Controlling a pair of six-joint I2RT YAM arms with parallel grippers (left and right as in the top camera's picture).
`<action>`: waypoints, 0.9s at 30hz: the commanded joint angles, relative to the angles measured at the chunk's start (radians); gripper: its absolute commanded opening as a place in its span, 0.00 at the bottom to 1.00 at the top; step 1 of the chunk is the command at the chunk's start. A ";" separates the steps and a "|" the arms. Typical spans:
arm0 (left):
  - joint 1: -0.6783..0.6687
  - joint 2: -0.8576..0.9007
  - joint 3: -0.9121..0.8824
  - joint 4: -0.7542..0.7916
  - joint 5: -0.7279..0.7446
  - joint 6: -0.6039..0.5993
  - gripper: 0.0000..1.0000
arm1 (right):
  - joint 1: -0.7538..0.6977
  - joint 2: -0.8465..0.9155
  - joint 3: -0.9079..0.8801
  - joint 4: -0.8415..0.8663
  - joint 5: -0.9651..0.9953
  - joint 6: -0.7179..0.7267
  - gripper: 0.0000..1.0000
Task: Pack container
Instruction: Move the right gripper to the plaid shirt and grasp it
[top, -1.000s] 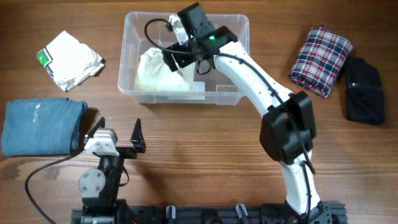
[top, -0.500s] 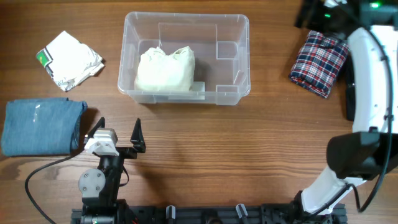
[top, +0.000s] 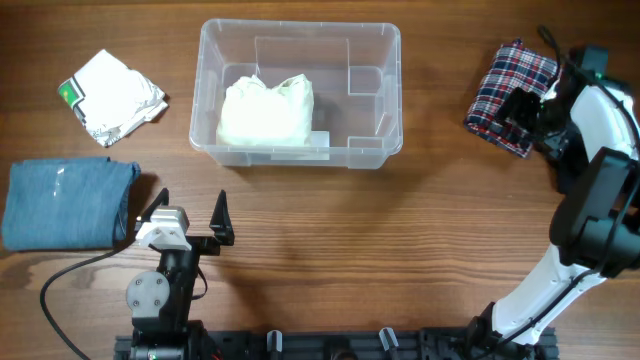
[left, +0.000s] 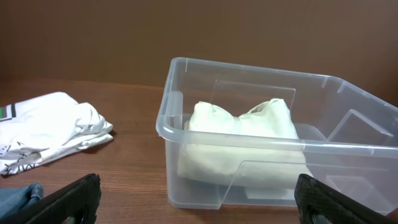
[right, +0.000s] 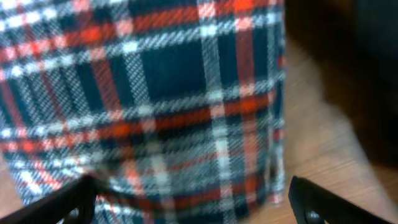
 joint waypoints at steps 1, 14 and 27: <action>-0.006 -0.007 -0.006 -0.003 0.012 -0.002 1.00 | -0.013 0.003 -0.041 0.105 -0.061 0.010 1.00; -0.006 -0.007 -0.006 -0.003 0.012 -0.002 1.00 | -0.048 0.078 -0.041 0.311 -0.048 0.174 0.98; -0.006 -0.007 -0.006 -0.003 0.012 -0.002 1.00 | -0.040 0.092 -0.040 0.319 -0.230 0.070 0.04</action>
